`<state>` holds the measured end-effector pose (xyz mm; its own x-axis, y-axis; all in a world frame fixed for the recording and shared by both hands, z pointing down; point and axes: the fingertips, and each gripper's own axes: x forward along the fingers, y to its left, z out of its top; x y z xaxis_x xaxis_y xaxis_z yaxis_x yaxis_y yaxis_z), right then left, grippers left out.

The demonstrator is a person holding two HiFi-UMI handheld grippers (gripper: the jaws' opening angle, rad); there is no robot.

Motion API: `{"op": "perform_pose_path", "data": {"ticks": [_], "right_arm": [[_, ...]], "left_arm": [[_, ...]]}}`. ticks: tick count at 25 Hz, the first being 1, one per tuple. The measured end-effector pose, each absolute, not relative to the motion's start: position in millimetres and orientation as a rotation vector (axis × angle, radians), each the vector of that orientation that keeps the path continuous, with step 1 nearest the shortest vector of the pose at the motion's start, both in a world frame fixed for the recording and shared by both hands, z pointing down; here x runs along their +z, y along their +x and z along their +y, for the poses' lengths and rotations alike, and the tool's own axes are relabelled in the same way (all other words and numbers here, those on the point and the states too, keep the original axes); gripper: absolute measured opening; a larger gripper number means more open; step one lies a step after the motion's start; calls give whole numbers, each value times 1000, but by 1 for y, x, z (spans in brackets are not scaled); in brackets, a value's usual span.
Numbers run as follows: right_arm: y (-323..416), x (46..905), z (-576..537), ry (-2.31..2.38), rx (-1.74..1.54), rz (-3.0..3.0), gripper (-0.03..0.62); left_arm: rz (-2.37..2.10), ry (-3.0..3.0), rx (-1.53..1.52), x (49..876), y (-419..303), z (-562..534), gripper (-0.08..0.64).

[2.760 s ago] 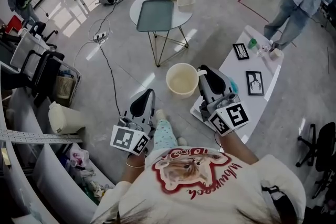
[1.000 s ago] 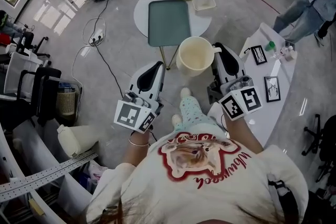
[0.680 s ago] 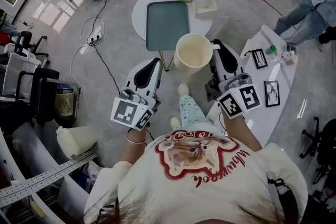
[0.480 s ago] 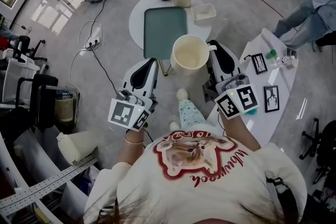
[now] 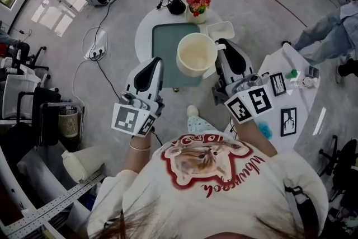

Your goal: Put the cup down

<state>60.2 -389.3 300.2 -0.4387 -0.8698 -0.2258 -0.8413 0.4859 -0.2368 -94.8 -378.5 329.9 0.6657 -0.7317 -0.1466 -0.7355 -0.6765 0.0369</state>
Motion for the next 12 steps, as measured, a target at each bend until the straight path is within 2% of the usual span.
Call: {"op": "perform_pose_path", "data": {"ticks": [12], "right_arm": [[59, 302, -448, -1483, -91, 2438, 57]], "left_arm": [[1316, -2842, 222, 331, -101, -433, 15]]}}
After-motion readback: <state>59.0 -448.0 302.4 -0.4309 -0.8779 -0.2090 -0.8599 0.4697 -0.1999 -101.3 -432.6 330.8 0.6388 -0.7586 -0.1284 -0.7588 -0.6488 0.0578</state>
